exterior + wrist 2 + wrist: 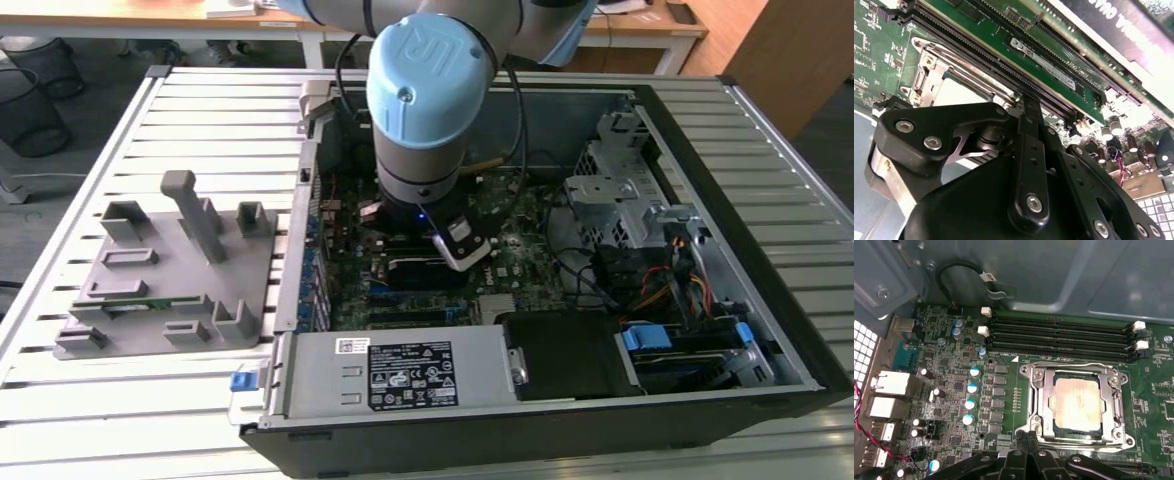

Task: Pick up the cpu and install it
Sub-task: 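Install the second cpu locking lever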

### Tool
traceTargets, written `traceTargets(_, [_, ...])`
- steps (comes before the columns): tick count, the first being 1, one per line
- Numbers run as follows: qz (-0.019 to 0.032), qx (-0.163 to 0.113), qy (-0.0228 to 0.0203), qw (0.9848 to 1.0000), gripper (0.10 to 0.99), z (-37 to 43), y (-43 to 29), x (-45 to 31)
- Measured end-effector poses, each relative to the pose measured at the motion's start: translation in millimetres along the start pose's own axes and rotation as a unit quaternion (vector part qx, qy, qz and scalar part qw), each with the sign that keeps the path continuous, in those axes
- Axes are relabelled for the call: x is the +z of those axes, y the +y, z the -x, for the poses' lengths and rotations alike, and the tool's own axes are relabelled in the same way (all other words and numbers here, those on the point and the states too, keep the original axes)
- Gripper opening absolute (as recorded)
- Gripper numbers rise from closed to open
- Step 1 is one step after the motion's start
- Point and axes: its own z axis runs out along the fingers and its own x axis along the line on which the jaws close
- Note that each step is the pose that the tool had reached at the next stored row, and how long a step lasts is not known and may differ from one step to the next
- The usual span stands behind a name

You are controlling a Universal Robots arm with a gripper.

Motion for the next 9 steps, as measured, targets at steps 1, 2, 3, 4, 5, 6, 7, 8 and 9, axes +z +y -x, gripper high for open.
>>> traceTargets(1, [0.0008, 0.0, 0.0, 1.0, 0.106, -0.3, -0.2, 0.3])
traceTargets(2, [0.0016, 0.0, 0.0, 1.0, 0.106, -0.6, -0.3, 0.8])
traceTargets(3, [0.0026, 0.0, -0.0002, 1.0, 0.106, -1.1, -0.4, 1.2])
traceTargets(4, [0.0037, 0.0, -0.0003, 1.0, 0.106, -1.6, -0.5, 1.7])
traceTargets(5, [0.0048, 0.0, -0.0004, 1.0, 0.106, -2.1, -0.6, 2.0])
traceTargets(6, [0.006, 0.0, -0.0005, 1.0, 0.106, -2.6, -0.6, 2.4])
traceTargets(7, [0.0074, 0.0, -0.0006, 1.0, 0.106, -3.0, -0.7, 2.7])
traceTargets(8, [0.0087, 0.0, -0.0007, 1.0, 0.106, -3.3, -0.8, 2.8])
traceTargets(9, [0.0097, 0.0, -0.0006, 1.0, 0.106, -3.6, -0.8, 2.8])
